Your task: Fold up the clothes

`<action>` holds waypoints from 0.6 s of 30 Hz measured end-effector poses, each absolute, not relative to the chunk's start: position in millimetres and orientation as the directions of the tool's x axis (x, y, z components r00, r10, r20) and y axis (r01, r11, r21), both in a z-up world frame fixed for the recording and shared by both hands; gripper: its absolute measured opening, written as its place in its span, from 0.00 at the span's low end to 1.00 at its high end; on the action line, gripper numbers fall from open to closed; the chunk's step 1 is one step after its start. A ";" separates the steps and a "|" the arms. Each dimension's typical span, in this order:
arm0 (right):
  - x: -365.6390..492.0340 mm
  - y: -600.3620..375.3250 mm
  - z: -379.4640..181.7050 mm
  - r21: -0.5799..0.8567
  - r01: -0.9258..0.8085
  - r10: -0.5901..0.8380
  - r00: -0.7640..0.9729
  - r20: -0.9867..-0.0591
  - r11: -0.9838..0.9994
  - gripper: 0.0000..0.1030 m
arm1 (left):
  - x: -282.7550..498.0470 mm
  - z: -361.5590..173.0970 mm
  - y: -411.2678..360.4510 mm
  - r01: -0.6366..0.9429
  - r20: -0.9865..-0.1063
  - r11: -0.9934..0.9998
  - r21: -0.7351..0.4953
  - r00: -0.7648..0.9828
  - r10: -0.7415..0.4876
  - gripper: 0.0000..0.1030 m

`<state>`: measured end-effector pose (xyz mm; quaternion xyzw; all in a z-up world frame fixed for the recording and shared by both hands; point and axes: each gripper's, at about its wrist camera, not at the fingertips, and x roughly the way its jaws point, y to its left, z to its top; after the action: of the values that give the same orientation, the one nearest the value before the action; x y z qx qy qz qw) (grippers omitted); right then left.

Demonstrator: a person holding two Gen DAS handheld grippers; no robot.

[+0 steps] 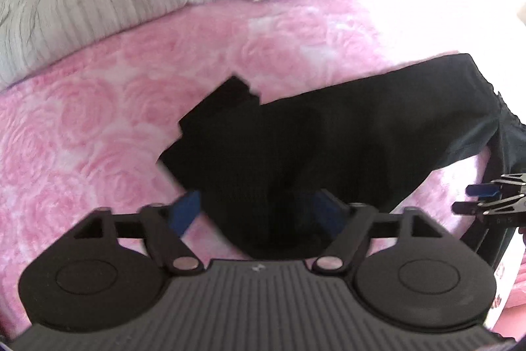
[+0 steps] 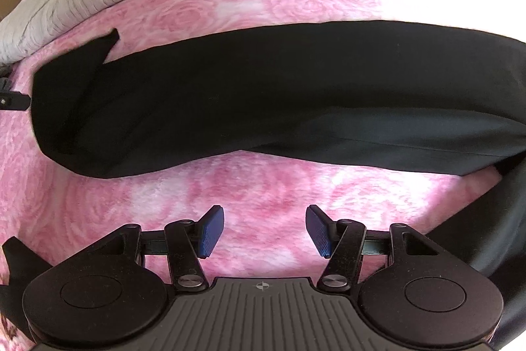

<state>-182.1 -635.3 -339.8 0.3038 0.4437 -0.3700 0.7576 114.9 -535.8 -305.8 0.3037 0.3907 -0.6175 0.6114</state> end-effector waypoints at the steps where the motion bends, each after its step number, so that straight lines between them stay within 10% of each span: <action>1: -180.9 -634.6 -340.6 0.137 0.830 -0.290 0.336 -0.896 0.540 0.57 | 112.4 -316.0 -543.4 0.994 -0.865 0.065 -0.089 -0.045 -0.499 0.75; 10: -188.3 -618.9 -340.3 0.104 0.842 -0.328 0.316 -0.890 0.529 0.57 | 162.8 -377.0 -575.3 0.918 -0.910 0.387 -0.082 0.089 -0.405 0.66; 14: -193.3 -608.7 -346.1 0.099 0.855 -0.330 0.299 -0.895 0.508 0.57 | 180.0 -371.0 -557.0 0.875 -0.890 0.407 -0.262 -0.056 -0.453 0.03; 18: -190.1 -598.3 -343.8 0.126 0.870 -0.313 0.302 -0.900 0.476 0.57 | 192.3 -334.2 -504.0 0.858 -0.864 0.458 -0.233 0.034 -0.502 0.05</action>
<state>-190.1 -598.3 -343.8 0.3199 0.4354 -0.3995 0.7406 192.3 -503.9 -334.2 0.1799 0.4945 -0.4885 0.6961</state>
